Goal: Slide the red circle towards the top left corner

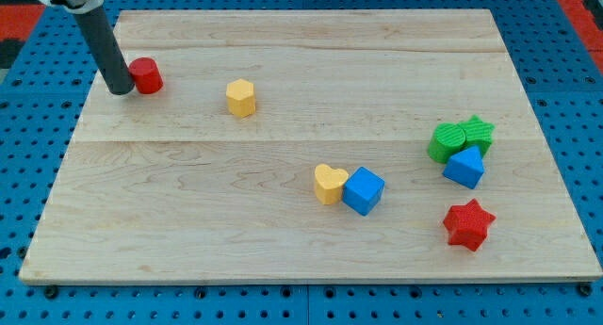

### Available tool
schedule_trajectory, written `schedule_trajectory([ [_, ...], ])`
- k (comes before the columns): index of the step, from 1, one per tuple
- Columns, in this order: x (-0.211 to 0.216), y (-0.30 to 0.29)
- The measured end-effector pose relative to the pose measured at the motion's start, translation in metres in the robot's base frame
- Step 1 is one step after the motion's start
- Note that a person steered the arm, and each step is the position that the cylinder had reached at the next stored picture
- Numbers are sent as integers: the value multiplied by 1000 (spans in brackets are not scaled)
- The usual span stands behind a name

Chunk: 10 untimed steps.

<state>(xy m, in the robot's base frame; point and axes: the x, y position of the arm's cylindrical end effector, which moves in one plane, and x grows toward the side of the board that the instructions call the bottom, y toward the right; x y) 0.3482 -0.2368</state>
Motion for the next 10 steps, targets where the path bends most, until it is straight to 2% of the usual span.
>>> schedule_trajectory([
  [1, -23, 11],
  [2, -22, 20],
  [3, 8, 30],
  [4, 9, 45],
  [6, -36, 87],
  [7, -38, 93],
  [8, -18, 94],
  [9, -33, 46],
  [10, -59, 31],
])
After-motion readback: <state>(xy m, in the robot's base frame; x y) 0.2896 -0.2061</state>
